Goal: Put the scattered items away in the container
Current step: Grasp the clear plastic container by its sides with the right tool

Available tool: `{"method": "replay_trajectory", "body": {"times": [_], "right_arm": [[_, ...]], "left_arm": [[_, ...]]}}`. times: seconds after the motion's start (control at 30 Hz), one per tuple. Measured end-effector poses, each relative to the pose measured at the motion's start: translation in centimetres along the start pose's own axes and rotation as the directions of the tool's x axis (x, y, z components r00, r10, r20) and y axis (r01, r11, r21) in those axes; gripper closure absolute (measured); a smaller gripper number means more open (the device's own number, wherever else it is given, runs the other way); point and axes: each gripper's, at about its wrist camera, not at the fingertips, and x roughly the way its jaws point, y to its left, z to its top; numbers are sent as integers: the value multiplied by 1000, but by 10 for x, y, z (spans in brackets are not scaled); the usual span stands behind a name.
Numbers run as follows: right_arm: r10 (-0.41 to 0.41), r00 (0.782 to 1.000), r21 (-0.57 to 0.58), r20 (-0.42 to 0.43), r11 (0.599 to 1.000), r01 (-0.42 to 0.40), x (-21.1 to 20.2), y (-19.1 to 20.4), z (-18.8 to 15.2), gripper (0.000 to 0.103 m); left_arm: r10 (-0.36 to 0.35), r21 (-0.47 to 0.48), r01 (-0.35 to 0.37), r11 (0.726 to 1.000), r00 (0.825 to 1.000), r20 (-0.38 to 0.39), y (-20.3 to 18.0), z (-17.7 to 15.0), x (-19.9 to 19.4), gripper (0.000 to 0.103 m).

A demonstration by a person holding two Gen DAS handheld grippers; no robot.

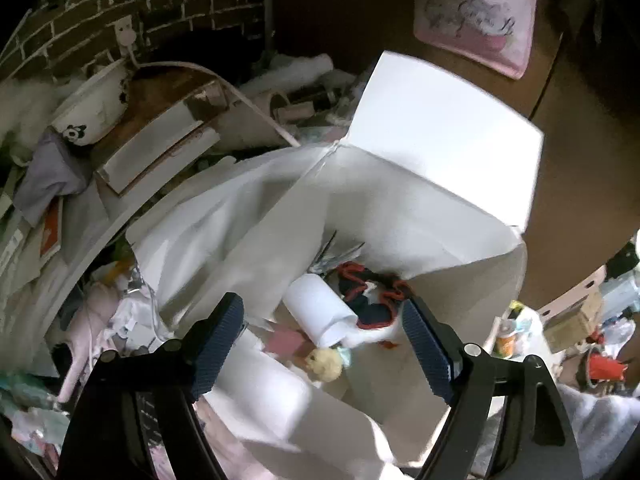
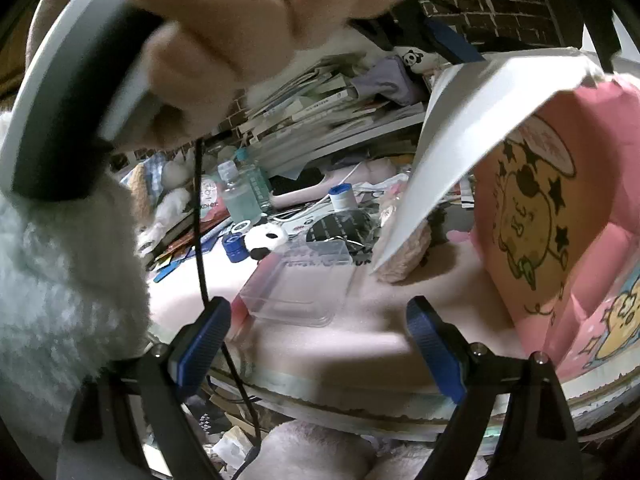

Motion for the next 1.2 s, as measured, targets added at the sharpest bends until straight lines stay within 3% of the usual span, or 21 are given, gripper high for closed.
{"method": "replay_trajectory", "body": {"times": [0.1, 0.3, 0.47, 0.6, 0.73, 0.8, 0.83, 1.0, 1.2], "right_arm": [[-5, 1000, 0, -2, 1000, 5, -1, 0, -1, 15], [-24, 1000, 8, 8, 1000, 24, -2, -3, -6, 15], [-33, 999, -19, 13, 999, 34, -3, 2, -9, 15], [-34, 999, -38, -4, 999, 34, 0, 7, -11, 15], [-33, 999, -55, -12, 998, 32, 5, 14, -11, 14], [-42, 999, -80, -9, 996, 41, 10, 20, -11, 5], [-48, 999, -89, -5, 995, 47, 13, 23, -11, 1], [-80, 997, -110, 5, 991, 80, 29, 34, -5, 1], [-138, 990, -142, 0, 980, 136, 51, 43, -2, 1]], "left_arm": [[1, -7, -1, 1000, 999, 54, 4, -10, -18, 10], [27, -57, -17, 998, 984, 175, 27, -50, -51, 9], [128, -207, -77, 975, 961, 245, 60, -90, -68, 8], [234, -353, -128, 927, 931, 279, 87, -129, -78, 7], [343, -467, -197, 862, 904, 253, 110, -169, -82, 7], [382, -518, -220, 827, 895, 229, 121, -189, -83, 7], [396, -535, -232, 812, 893, 215, 125, -196, -82, 7], [472, -606, -302, 735, 871, 138, 143, -231, -77, 7], [520, -674, -284, 682, 837, 173, 156, -253, -85, 8]]}}
